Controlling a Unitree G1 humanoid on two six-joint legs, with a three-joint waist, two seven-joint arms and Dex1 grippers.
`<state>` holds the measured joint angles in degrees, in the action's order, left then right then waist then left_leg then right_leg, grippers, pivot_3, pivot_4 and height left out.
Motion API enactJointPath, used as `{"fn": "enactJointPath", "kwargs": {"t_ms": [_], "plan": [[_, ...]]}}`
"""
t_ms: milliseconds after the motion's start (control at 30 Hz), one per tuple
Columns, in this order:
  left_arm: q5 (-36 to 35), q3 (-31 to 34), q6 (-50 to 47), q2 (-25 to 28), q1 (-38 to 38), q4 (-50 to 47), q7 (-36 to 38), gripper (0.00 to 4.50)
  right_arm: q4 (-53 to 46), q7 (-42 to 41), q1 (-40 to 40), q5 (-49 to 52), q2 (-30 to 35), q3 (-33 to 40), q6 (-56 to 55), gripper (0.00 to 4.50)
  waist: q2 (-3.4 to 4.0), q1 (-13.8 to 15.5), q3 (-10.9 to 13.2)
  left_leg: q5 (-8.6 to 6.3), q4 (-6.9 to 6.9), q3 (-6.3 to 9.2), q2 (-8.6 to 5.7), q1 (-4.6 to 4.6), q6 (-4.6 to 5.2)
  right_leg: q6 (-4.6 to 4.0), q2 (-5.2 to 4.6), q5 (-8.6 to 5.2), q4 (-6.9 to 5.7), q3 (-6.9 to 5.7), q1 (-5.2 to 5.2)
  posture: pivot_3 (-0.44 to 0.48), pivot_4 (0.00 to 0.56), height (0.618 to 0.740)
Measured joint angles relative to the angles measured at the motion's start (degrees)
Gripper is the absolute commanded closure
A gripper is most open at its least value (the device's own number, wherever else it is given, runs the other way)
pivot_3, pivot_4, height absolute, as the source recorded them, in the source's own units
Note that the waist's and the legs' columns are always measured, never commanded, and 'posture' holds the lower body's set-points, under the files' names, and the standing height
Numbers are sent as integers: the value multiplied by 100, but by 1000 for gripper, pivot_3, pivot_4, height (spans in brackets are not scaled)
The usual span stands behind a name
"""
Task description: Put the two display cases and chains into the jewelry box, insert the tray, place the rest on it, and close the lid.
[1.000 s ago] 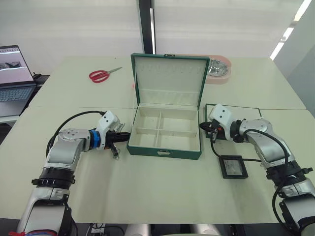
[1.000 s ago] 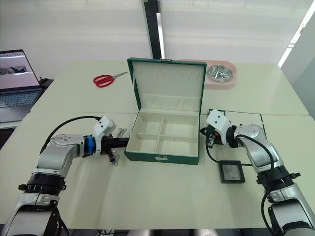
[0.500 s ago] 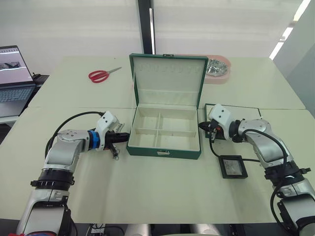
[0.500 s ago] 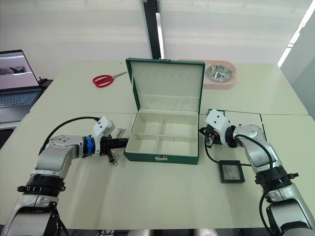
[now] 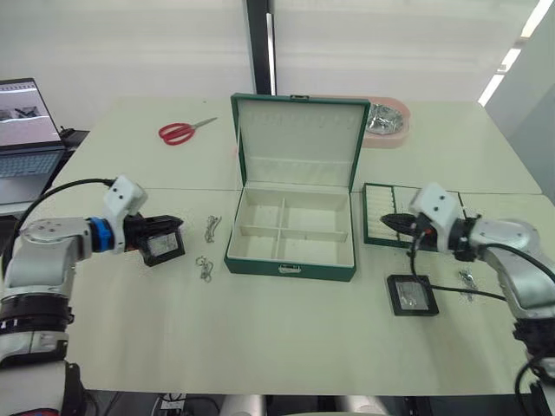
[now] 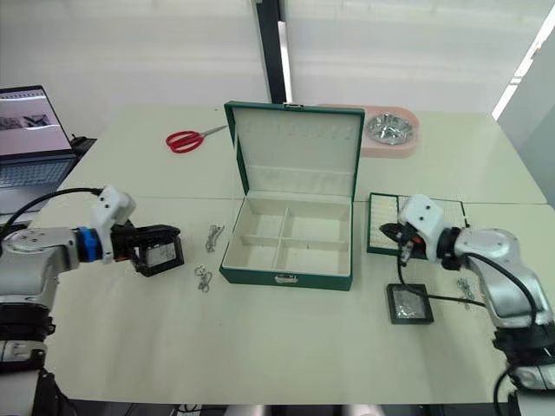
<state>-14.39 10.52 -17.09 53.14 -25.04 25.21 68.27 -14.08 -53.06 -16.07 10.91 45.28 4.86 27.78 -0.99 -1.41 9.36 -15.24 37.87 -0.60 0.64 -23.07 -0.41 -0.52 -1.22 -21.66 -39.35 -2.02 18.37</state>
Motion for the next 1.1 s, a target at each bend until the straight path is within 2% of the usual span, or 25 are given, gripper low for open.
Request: {"fn": "enactJointPath", "kwargs": {"t_ms": [100,200,300,400,533,600,633,833,867,1100], "plan": [[-115,415,367,314,405,323,137,4500,-476,-212,874,181,440,825,-222,4491,1,2,1,-1,-4,2,2,2,0,0,0,0,7,-4,-4,0,150,740],[-182,675,392,597,760,592,329,3952,-647,-419,1521,438,599,1574,-229,4500,1,-7,1,-1,-4,1,2,9,1,0,0,0,11,-4,-12,0,150,740],[-243,805,405,755,1179,735,506,3015,-745,-760,2295,659,742,2230,-210,4500,1,-5,1,-2,-6,1,2,11,2,0,-1,0,16,-3,-17,0,150,740],[-264,916,399,795,1560,867,584,2061,-831,-1178,3085,835,841,2809,-150,3914,1,-2,1,-2,-7,2,2,8,3,0,-1,0,21,-3,-17,0,150,740],[-333,1172,379,1006,2104,839,701,823,-910,-1830,4171,867,976,3671,-88,2921,-1,-2,1,-3,-10,0,3,10,5,0,-1,-1,28,0,-19,0,150,740],[-341,1261,378,1091,2248,817,751,155,-906,-2043,4387,867,1033,3987,-81,2352,-1,-2,0,-4,-11,0,4,15,5,0,-1,-1,28,0,-21,0,150,740],[-357,1307,377,1095,2330,732,764,0,-880,-2180,4520,855,1092,4141,-109,2068,2,-4,1,-4,-11,-1,4,15,5,0,-2,-1,27,1,-20,0,150,740],[-364,1518,338,1100,2667,579,764,0,-342,-2581,4863,629,1267,4572,-580,216,-1,-7,0,-4,-13,-4,5,14,5,0,-1,-1,29,2,-19,0,150,740],[-364,1543,319,1100,2691,568,757,0,-285,-2582,4857,609,1268,4573,-612,27,-1,-7,0,-4,-13,-3,5,15,5,0,-1,-1,28,2,-19,0,150,740],[-381,1656,196,1099,2766,148,617,0,-218,-2486,4456,604,1273,4239,-771,27,-1,-9,0,-4,-13,-5,4,14,5,0,-1,-1,28,2,-19,0,150,740]]}}
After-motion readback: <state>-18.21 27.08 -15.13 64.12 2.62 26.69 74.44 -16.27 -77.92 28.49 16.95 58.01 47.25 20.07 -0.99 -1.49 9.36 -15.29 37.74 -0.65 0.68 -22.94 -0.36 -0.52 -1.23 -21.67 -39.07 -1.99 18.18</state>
